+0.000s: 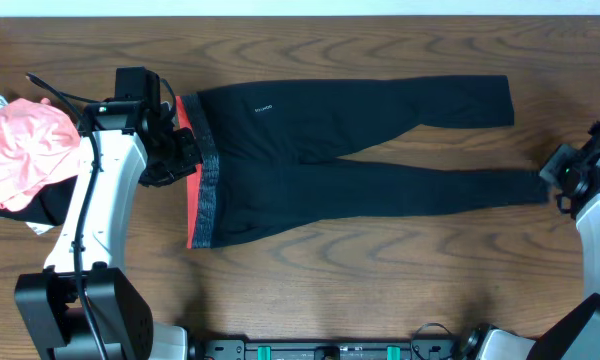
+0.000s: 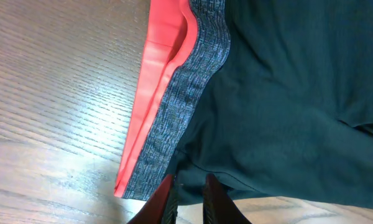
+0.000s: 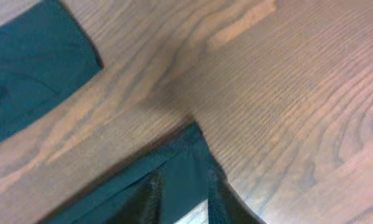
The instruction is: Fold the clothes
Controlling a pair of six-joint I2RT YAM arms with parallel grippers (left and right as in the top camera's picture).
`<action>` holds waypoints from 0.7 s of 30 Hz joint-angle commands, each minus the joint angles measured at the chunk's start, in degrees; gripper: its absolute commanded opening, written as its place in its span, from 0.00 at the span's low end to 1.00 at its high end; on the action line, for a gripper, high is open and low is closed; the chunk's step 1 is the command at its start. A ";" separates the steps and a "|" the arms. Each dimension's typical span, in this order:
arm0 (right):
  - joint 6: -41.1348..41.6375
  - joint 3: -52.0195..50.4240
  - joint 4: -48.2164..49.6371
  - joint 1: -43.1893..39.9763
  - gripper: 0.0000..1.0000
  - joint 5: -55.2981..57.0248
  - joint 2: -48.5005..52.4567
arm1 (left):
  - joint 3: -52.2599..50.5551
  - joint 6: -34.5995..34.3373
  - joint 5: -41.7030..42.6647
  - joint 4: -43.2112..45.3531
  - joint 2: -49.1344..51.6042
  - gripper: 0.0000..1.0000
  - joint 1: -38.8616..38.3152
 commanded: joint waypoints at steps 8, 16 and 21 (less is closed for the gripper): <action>-1.11 0.39 -3.32 -0.39 0.50 0.87 6.03 | -0.26 -0.07 -0.37 -0.42 0.04 0.16 0.02; -2.29 0.39 0.13 -0.72 0.62 -2.86 13.49 | -0.31 2.73 -0.07 -1.11 0.04 0.16 -2.51; -2.64 0.83 2.23 -0.85 0.70 -3.80 13.53 | -0.35 7.80 -0.07 -0.39 0.24 0.16 -6.16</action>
